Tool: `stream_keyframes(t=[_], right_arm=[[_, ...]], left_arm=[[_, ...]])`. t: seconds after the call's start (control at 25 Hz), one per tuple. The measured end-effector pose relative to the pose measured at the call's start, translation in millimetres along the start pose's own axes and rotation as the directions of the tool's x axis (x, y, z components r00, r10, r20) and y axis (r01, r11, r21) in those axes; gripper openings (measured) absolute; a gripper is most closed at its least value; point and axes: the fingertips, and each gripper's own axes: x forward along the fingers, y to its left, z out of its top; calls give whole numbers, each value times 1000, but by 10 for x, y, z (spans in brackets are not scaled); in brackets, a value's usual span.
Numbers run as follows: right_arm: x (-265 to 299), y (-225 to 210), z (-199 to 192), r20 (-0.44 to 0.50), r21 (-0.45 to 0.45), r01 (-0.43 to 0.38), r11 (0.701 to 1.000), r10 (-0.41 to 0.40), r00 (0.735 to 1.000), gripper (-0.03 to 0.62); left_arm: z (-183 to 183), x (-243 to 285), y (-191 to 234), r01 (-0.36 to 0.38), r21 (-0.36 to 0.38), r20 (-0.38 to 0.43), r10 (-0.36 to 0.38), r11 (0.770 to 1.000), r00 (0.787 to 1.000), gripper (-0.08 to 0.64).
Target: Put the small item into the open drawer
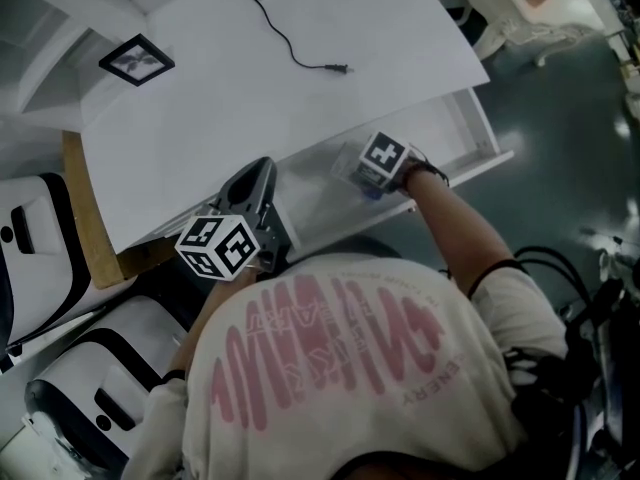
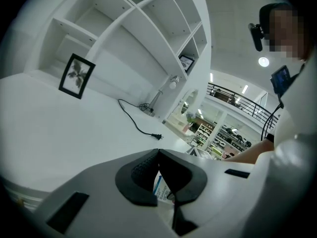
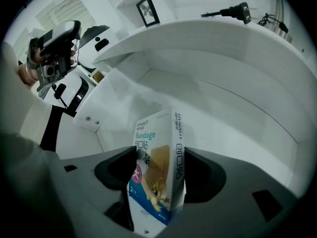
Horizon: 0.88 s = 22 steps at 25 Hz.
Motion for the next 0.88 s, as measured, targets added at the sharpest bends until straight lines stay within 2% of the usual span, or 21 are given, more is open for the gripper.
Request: stream_keyframes(t=[0.32,0.44,0.6,0.76,0.88], right_arm=[[-10,-92,14,34,26,51,998,-52,998,310],[-29,-134,75,60,21,92,995,-94,994,313],[-54,-102,-68,-17,48,117,992,-117,993,313],[-136,-56,186,116,12,114,993,-114,987,313],[-288,-103,155,134,48,144,988,-149,980,313]], left_arm=[[-37,-32,33,-16,-8,9,17,1000,1000,29],[-41,-54,-1,-16,0,8,16,1000,1000,29],[-19,-74,-29,-16,8,13,16,1000,1000,29],[15,-43,-107,6,19,15,-6,1000,1000,29],[76,-20,-193,26,38,23,-27,999,999,29]])
